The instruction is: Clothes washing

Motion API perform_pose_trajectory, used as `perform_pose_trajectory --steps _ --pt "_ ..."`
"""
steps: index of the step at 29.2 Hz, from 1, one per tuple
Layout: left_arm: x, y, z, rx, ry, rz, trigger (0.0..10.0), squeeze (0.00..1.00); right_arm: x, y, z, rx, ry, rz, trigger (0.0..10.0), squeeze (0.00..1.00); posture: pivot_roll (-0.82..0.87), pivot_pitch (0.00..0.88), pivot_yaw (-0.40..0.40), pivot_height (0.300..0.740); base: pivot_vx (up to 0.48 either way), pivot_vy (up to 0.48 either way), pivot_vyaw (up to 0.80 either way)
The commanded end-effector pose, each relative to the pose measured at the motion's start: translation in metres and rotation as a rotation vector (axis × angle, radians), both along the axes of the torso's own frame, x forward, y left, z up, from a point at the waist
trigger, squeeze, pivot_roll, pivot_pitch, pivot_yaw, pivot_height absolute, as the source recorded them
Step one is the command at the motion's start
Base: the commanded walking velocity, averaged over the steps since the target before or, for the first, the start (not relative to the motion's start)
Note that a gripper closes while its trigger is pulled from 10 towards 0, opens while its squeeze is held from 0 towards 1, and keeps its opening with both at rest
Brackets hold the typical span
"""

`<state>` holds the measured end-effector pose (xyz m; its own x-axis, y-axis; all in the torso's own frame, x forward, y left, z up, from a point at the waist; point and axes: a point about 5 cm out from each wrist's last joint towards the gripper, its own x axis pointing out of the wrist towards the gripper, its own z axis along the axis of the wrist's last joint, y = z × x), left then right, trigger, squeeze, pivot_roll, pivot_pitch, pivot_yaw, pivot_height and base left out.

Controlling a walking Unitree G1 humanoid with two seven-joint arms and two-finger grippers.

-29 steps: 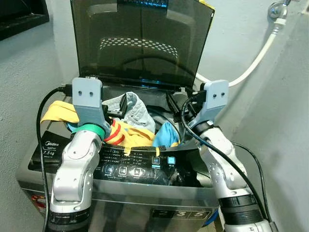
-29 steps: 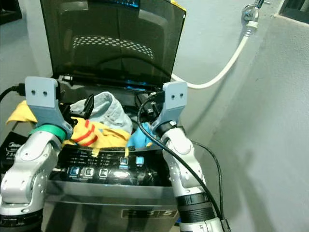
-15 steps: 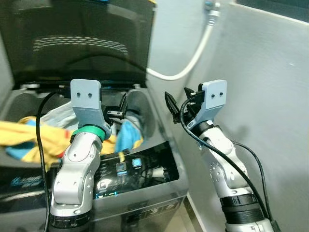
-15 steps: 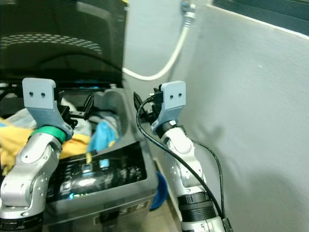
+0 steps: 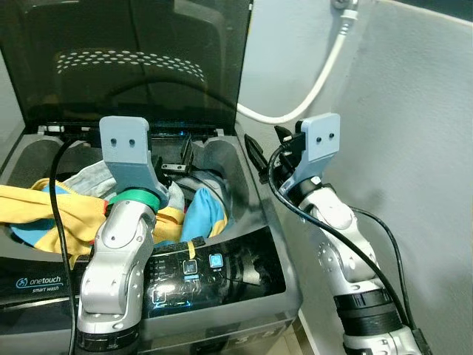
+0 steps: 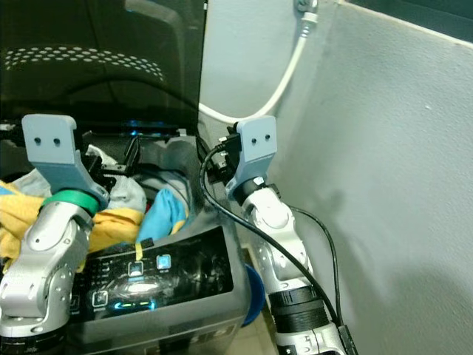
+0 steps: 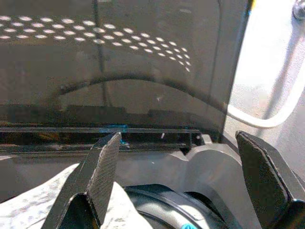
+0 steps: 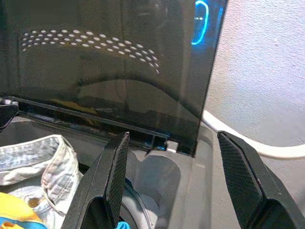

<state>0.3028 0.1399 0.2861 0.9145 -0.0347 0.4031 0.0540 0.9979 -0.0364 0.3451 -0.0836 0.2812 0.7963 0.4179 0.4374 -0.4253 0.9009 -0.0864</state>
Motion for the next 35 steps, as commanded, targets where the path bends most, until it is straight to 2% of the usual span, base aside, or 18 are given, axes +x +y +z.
perform_pose_trajectory --steps 1,3,4,5,7,12,35 --pt "-0.0013 -0.0034 0.0017 -0.002 -0.016 -0.013 10.0 0.0 0.0003 -0.0029 0.002 -0.001 -0.01 -0.008 10.0 0.0 0.05 0.0 -0.076 0.74 0.0 -0.311 0.0" --pt "-0.0014 -0.0033 0.0022 -0.017 -0.019 -0.015 10.0 0.0 0.0002 -0.003 0.0024 -0.002 -0.013 -0.009 10.0 0.0 0.05 0.0 -0.076 0.74 0.0 -0.311 0.0" --pt "-0.001 -0.0036 0.0022 -0.062 -0.014 -0.033 10.0 0.0 0.0001 -0.0033 0.0029 -0.004 -0.016 -0.01 10.0 0.0 0.05 0.0 -0.076 0.74 0.0 0.0 0.0" --pt "-0.001 -0.0036 0.0022 -0.062 -0.014 -0.033 10.0 0.0 0.0001 -0.0033 0.0029 -0.004 -0.016 -0.01 10.0 0.0 0.05 0.0 -0.076 0.74 0.0 0.0 0.0" --pt "-0.0021 -0.0041 0.005 -0.129 -0.035 -0.064 10.0 0.0 0.0001 -0.0038 0.0036 -0.007 -0.018 -0.012 10.0 0.0 0.05 0.0 -0.076 0.74 0.0 0.225 0.0" --pt "-0.006 -0.0053 0.0086 -0.114 -0.069 -0.068 10.0 0.0 0.0003 -0.0034 0.0039 -0.011 -0.018 -0.008 10.0 0.0 0.05 0.0 -0.08 0.74 0.0 0.48 0.0" --pt "-0.0078 -0.0053 0.004 -0.079 -0.067 -0.06 10.0 0.0 0.0003 0.0011 0.002 -0.027 -0.014 0.015 10.0 0.0 0.06 0.0 -0.088 0.74 0.0 0.0 0.0"
